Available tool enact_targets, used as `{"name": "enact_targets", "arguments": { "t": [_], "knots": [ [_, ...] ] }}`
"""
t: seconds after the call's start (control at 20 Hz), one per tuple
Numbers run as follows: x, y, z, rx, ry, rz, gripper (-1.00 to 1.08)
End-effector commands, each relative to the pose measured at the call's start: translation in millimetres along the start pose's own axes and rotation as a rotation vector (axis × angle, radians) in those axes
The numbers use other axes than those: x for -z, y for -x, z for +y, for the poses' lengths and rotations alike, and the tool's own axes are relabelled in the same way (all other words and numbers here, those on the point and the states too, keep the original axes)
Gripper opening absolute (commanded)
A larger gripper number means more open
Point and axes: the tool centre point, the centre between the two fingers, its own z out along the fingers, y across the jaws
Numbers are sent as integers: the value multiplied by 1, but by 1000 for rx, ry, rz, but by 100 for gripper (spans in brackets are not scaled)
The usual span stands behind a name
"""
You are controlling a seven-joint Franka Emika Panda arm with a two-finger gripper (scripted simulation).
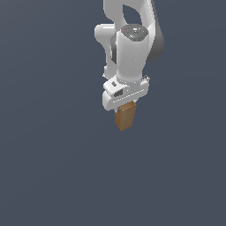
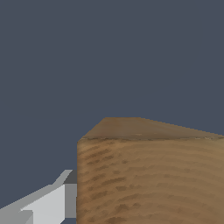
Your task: Pick up the object and move it to a goal position.
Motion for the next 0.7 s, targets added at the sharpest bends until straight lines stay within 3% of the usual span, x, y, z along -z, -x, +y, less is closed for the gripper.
{"name": "enact_targets", "arguments": {
  "t": [0.0, 0.65],
  "knots": [
    [27, -12, -4, 0, 4, 9, -100],
    [131, -65, -27, 0, 4, 9, -100]
  ]
}}
